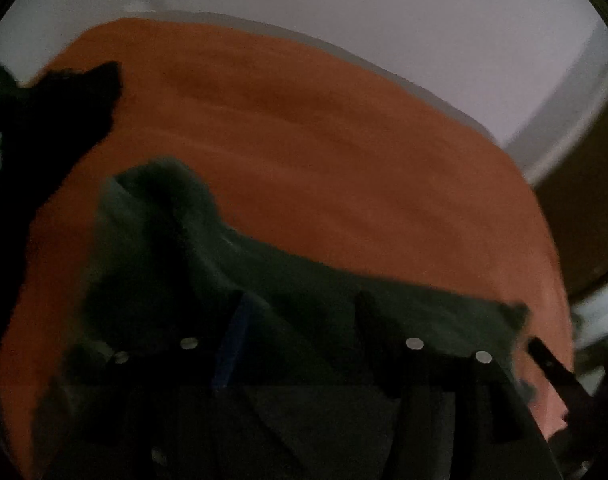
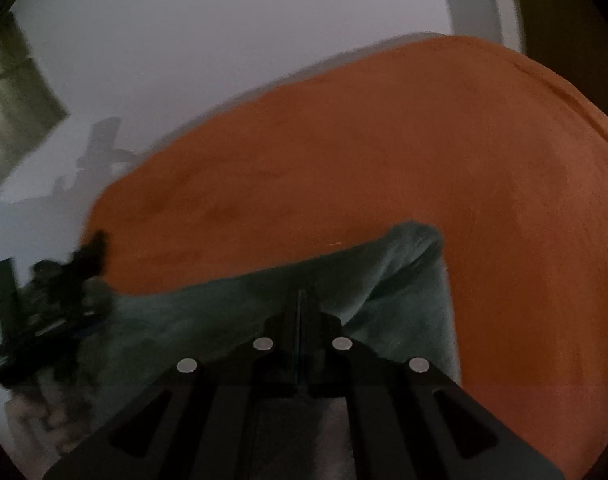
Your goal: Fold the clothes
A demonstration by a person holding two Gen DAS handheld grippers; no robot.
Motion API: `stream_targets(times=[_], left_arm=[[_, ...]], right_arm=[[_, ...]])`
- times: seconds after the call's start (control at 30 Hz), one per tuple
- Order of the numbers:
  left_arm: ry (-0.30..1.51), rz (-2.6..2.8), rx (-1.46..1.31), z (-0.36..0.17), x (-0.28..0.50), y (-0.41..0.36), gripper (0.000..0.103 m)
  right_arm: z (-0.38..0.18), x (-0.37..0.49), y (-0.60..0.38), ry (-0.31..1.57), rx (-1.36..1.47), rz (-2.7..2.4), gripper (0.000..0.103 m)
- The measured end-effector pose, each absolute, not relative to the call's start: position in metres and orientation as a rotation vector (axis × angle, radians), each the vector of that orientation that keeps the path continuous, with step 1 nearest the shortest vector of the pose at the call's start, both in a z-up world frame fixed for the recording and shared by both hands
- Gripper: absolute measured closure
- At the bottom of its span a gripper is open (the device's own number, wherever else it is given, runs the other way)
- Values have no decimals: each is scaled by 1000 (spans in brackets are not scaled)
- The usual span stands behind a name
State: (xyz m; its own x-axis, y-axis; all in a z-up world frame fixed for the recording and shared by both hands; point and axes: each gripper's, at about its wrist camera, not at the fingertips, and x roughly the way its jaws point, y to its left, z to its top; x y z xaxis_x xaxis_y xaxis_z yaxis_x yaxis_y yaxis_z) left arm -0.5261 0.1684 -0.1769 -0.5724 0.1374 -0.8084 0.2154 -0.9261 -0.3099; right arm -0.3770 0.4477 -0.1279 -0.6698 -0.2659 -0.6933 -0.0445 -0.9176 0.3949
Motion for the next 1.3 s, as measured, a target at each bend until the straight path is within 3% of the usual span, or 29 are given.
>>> stream_targets(times=[0.1,0.2,0.27,0.3,0.37,0.53,0.67,0.87,1.13,1.3], left_arm=[[505,-2770,1531,-178,-508,203,46],[257,-2796,1641,-193,-489,241,44],[64,-2769,1659,-206,-479,255,43],[60,-2764,1660,-209,-482,254,42],[174,-2753,1685,-212,-482,243,42],[351,-2727,1677,-190,-469,223,43],[358,-2754,1684,-172,-430,224,43],[305,-2794,1776,-167,-350,207,43],[288,-2669,1641,-166,-251,126,37],[635,-2613,1705,-181,-230,89,37]], right_arm=[[-117,-356,428,-480,1191,-2629,103],[-117,-345,402,-316,1206,-2591,103],[-134,-354,391,-195,1357,-2596,103],[-144,-360,392,-221,1414,-2573,103],[-159,-367,402,-322,1462,-2544,102],[-144,-362,394,-209,1427,-2568,100],[-110,-328,402,-286,1320,-2565,100],[-88,-238,402,-245,1250,-2521,99],[-115,-157,410,-285,1335,-2477,99],[-137,-128,409,-327,1375,-2437,99]])
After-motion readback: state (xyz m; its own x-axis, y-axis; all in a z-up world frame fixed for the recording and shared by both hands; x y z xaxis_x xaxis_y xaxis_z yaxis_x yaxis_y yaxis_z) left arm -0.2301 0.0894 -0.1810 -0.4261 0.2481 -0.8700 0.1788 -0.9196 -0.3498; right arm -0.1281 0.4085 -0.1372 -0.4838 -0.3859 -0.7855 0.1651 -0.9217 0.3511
